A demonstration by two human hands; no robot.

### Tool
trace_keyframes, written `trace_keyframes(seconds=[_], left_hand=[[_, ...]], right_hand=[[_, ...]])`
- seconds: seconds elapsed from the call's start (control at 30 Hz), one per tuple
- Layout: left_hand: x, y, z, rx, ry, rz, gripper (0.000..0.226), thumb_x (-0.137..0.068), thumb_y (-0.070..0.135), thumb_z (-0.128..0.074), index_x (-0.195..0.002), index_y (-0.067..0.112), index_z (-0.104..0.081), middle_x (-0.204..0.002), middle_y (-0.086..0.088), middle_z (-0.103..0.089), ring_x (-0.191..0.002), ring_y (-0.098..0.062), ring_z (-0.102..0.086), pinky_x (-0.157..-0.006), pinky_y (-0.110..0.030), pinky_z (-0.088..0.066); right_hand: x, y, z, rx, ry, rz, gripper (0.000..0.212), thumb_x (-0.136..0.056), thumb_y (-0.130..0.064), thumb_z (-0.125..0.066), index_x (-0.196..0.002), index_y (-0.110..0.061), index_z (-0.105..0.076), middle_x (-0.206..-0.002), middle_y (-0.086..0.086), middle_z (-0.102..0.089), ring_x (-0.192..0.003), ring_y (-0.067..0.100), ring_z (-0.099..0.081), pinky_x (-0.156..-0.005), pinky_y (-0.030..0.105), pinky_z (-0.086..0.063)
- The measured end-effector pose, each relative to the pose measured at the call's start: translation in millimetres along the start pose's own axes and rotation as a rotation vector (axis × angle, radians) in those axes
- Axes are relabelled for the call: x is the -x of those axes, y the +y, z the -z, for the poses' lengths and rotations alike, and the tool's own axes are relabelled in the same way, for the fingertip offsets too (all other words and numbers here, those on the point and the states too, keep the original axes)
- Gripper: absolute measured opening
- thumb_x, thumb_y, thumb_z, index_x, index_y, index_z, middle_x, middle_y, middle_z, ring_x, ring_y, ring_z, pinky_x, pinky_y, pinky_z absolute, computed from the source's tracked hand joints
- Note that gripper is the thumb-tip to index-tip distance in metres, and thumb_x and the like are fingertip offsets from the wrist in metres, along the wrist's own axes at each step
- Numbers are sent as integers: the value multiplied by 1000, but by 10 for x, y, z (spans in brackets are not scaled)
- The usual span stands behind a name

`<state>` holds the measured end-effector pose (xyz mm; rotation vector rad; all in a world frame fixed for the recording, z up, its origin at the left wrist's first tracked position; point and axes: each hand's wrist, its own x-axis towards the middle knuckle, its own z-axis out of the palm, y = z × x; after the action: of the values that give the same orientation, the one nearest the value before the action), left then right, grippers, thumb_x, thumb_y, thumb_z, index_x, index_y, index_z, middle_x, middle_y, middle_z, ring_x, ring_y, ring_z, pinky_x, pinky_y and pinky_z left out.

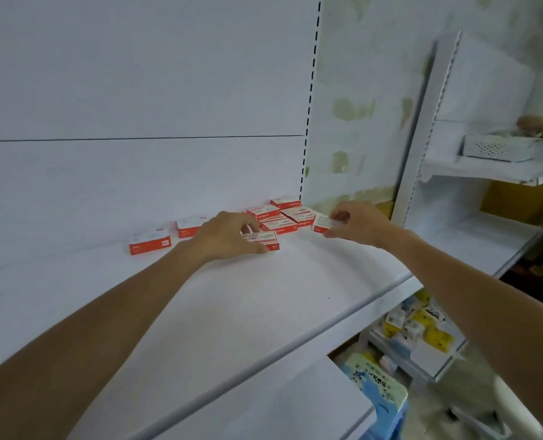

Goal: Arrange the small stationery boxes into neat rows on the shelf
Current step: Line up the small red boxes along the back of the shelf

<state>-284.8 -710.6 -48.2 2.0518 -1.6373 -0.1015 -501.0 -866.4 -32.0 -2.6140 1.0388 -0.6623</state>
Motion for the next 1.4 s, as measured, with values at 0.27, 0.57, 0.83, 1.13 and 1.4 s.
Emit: trace_keyframes(seconds=[0.27,0.57,0.83,1.13,1.4], left_hand=[[-209,-23,102,-41,77,93,40,-68,50,-72,-99,28,-62,-94,9,-58,-85,-14,-55,-73,-30,-46],[-608,181,10,-39,205,256,37,-71,49,-70,-98,25,-62,-96,5,-60,-86,-15,-56,-77,-34,-48],[-849,266,-458,-278,148,314,42,-74,49,-65,-109,26,-58,-114,0,-51,-107,-19,-47,-80,-31,-38],[-940,304,-554,-224,147,401,48,-80,45,-62,-119,20,-53,-121,-7,-46,-100,-19,-50,-74,-24,-34],[-486,150,-314,-180,209,440,51,-77,53,-60,-119,26,-50,-121,-3,-47,-106,-18,-48,-85,-29,-36]], right_hand=[[-675,112,-195,-26,-35,129,38,-70,-28,-77,-103,-16,-62,-86,1,-59,-80,18,-55,-69,24,-40],[-1439,293,-275,-68,-168,355,34,-71,-26,-76,-100,-16,-62,-87,1,-60,-79,16,-54,-70,25,-39],[-1680,443,-582,-78,-304,462,34,-75,-33,-70,-104,-19,-62,-102,1,-63,-84,13,-55,-67,20,-39],[-1740,429,-689,-89,-202,554,38,-77,-40,-67,-106,-16,-67,-109,4,-64,-85,10,-53,-69,23,-38],[-1647,110,-558,-131,-144,614,31,-85,-30,-60,-111,-13,-61,-111,5,-61,-94,11,-48,-79,24,-35]])
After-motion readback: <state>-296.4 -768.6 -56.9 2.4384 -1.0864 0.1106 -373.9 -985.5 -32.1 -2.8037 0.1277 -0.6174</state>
